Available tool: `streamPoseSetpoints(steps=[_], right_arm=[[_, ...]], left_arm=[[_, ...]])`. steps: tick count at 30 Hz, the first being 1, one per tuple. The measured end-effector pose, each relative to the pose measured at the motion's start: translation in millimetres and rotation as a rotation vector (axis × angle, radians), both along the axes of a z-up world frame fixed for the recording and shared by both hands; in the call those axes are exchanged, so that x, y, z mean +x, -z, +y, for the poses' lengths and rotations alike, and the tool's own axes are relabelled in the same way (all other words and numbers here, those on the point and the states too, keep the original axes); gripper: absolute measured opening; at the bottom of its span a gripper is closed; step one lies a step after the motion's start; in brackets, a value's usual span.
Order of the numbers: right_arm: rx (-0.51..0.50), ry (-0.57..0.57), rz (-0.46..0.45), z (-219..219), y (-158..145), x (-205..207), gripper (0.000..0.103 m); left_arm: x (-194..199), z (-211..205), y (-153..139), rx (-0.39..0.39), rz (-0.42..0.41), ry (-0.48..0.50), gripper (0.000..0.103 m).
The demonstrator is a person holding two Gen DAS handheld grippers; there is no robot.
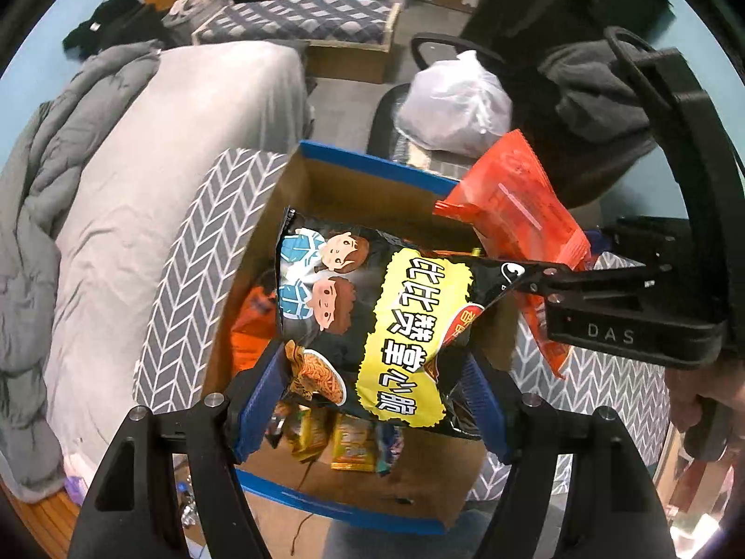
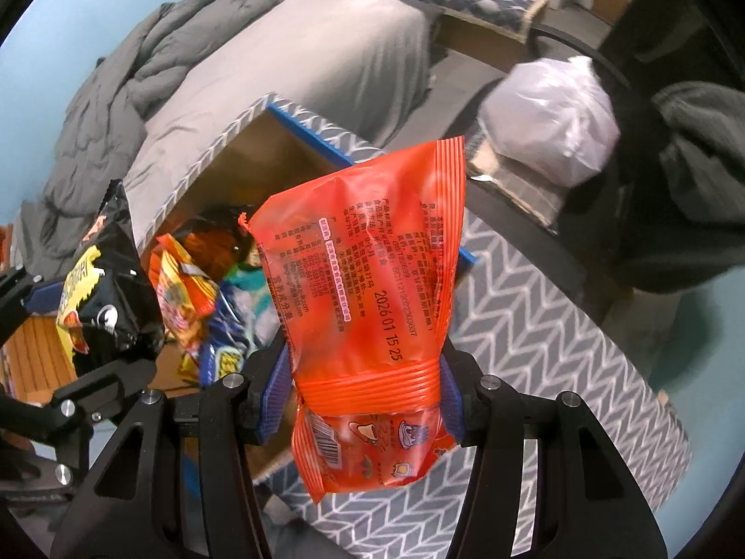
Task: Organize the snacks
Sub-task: 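Lift both bags and carry them over the cardboard box, then open both tools to drop the bags into the box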
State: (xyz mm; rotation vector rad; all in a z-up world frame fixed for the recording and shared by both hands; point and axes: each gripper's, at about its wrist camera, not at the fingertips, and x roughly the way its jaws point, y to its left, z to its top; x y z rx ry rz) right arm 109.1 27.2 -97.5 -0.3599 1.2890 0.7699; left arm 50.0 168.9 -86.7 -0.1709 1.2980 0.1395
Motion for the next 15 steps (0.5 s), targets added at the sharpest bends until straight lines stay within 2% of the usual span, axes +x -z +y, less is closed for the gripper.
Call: streamPoseSetpoints(steps=[9, 12, 15], right_arm=[[-0.04, -0.101, 0.037, 51.1, 15.8, 1.1, 0.055], [-0.058, -0.113, 0.04, 60.1, 18.8, -0.1, 0.06], [-0.092, -0.126, 0.034, 67.6, 19.5, -1.0, 0.074]], left_arm=[[-8.8, 25.9, 18.1, -0.029, 0.043, -0.082, 0.075], [-10.8, 32.5, 25.1, -0.049, 0.063, -0.113, 0.076], [-13.6, 37.1, 27.8, -0.06, 0.066, -0.14, 0.076]])
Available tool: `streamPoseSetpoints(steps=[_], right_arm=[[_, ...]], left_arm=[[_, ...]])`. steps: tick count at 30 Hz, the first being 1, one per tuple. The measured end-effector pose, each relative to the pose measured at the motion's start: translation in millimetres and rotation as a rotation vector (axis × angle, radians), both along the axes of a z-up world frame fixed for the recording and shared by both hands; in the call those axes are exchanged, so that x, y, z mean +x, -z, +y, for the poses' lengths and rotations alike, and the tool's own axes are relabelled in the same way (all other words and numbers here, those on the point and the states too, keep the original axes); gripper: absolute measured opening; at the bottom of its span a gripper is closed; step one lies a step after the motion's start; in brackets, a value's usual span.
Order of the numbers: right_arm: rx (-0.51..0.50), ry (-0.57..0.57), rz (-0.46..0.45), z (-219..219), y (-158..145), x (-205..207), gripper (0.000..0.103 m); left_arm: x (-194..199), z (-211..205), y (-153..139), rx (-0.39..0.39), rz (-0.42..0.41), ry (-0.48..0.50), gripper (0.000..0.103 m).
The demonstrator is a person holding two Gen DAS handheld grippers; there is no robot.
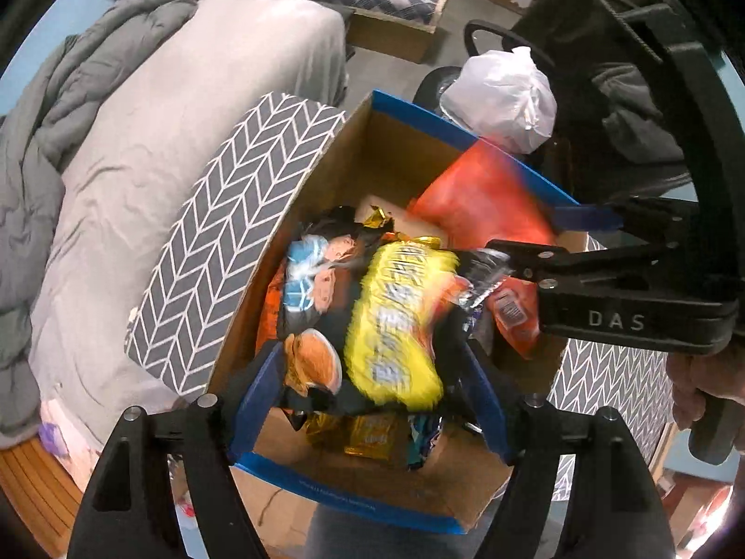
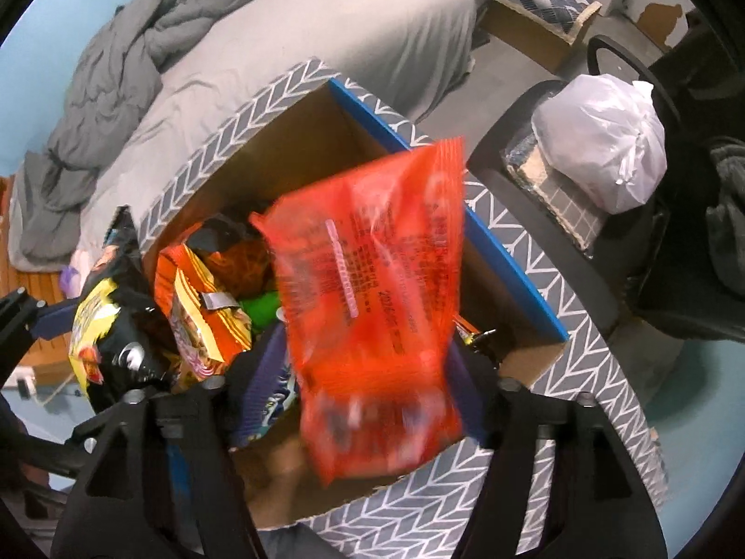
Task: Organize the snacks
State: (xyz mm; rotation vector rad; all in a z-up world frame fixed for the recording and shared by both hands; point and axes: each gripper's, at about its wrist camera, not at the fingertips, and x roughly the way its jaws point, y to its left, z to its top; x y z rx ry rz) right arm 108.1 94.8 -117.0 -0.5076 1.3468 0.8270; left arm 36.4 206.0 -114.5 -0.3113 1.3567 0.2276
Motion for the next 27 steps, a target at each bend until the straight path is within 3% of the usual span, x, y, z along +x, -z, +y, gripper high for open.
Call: streamPoseSetpoints(steps=[10, 27], right_arm=[[0.015, 0.031, -0.048, -5.1, -20.4, 1.1, 0.075], [0.124, 0.17, -0.158, -52.0, -95.0, -23.4, 0.075]], left_arm=[[-1.5, -0.9, -18.6, 0.034, -0.024, 0.028, 0.082], [-14.5, -17.3, -87.6, 0.124, -0.127, 0.072, 0.082]])
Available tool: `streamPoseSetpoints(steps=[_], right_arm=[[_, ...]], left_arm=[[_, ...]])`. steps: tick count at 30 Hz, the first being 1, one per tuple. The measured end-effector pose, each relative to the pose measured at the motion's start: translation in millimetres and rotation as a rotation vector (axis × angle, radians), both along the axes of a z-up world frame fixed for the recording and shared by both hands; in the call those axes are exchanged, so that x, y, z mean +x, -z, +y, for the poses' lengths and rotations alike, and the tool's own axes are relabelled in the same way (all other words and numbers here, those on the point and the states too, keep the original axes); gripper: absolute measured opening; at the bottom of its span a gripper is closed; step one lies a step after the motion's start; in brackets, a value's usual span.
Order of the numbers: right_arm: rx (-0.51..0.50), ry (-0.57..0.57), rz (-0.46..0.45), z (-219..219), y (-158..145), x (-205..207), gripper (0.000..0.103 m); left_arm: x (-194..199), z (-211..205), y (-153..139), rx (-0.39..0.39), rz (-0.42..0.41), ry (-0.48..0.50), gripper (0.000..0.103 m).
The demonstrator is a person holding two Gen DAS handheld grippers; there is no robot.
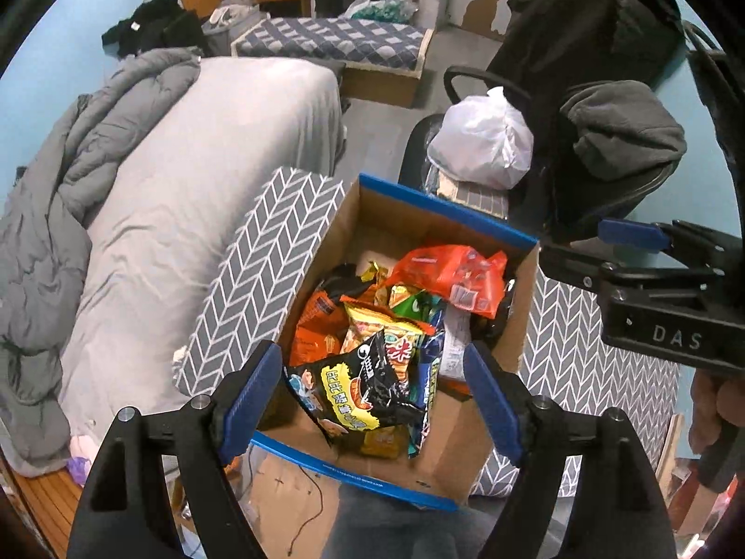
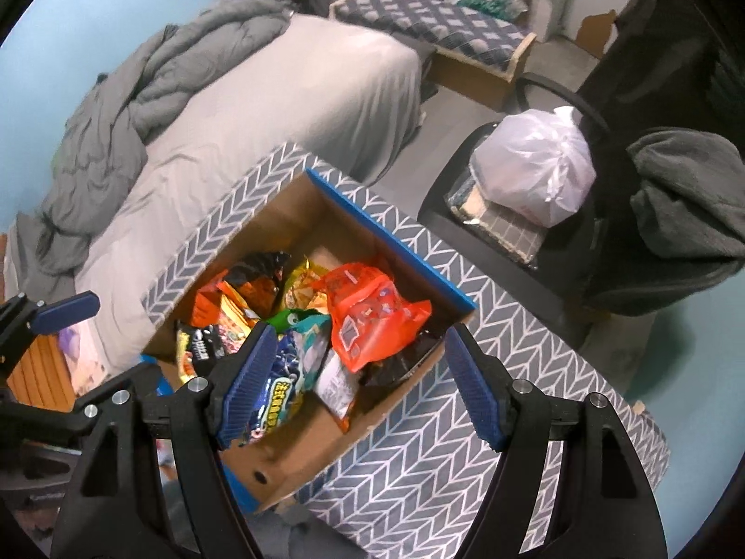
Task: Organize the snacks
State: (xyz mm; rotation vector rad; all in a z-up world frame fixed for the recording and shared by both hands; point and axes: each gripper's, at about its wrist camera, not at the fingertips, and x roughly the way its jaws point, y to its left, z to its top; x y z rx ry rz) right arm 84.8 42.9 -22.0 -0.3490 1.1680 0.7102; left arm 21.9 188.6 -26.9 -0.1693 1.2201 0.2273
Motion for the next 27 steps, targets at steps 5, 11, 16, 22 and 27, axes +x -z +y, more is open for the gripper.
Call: streamPoseSetpoints(steps=[5, 11, 16, 22, 27], right_arm=[[0.027, 0.042, -0.037, -14.3, -19.3, -9.5, 0.075], [0.049, 0.085, -0.066, -31.9, -38.4, -20.5, 0.075], [0.061, 0.118, -0.081, -46.5, -46.8, -26.3, 0.075], [0.074, 0.167, -0.079, -62.7, -49.2, -29.0, 0.075], [0.076, 0.186, -0.081, -70.1, -51.1, -29.5, 0.075]], left_arm=[[-0.8, -5.0, -15.1, 0.034, -0.016, 0.019, 0.082], [-1.8, -9.0, -29.4, 0.03, -0.036, 0.028, 0.082], [-1.1, -13.7, -33.6, 0.02, -0.039, 0.027, 0.082], [2.2, -21.7, -35.2, 0.032, -0.035, 0.047, 0.082], [4.9, -23.1, -37.8, 0.033, -0.039, 0.049, 0.082]])
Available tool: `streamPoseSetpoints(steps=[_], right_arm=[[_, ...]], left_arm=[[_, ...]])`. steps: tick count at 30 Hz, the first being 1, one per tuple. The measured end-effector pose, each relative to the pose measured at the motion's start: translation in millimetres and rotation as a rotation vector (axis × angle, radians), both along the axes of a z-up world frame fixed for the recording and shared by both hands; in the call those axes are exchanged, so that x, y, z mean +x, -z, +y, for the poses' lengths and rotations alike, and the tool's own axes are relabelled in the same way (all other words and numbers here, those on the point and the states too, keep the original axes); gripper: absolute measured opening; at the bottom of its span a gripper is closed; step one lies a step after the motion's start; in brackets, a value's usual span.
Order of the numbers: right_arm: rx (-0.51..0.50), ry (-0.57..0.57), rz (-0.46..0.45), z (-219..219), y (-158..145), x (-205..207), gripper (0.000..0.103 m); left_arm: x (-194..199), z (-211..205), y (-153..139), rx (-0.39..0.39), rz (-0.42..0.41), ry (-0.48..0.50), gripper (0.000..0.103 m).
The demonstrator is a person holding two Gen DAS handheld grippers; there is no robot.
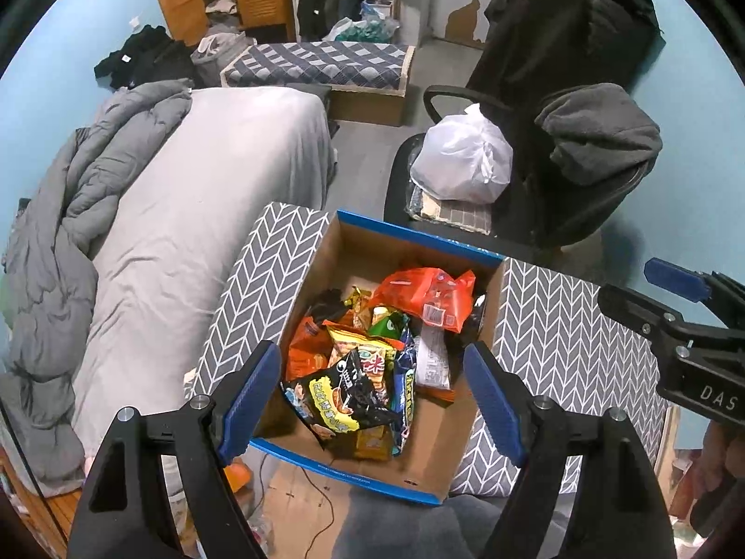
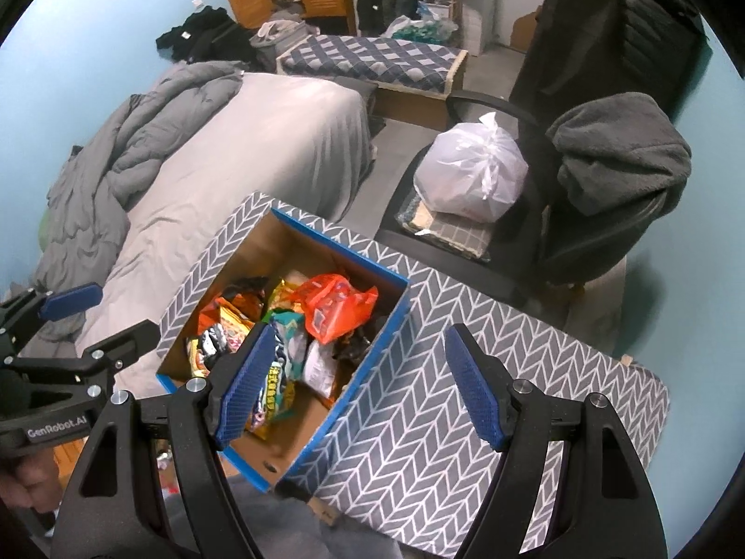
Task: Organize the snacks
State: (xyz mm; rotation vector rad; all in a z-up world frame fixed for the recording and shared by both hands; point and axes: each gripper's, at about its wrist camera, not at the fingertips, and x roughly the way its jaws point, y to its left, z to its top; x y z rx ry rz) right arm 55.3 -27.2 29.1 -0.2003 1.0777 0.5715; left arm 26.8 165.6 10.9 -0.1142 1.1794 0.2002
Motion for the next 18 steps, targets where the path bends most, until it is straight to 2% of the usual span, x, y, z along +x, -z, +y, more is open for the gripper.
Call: streamPoseSetpoints(steps=[18], right_arm=[[0.006, 0.041, -0.002, -15.0, -2.7, 0.3, 0.075]], left_arm=[[6.0, -3.0, -6.2, 0.005, -0.015, 0.01, 0.082]])
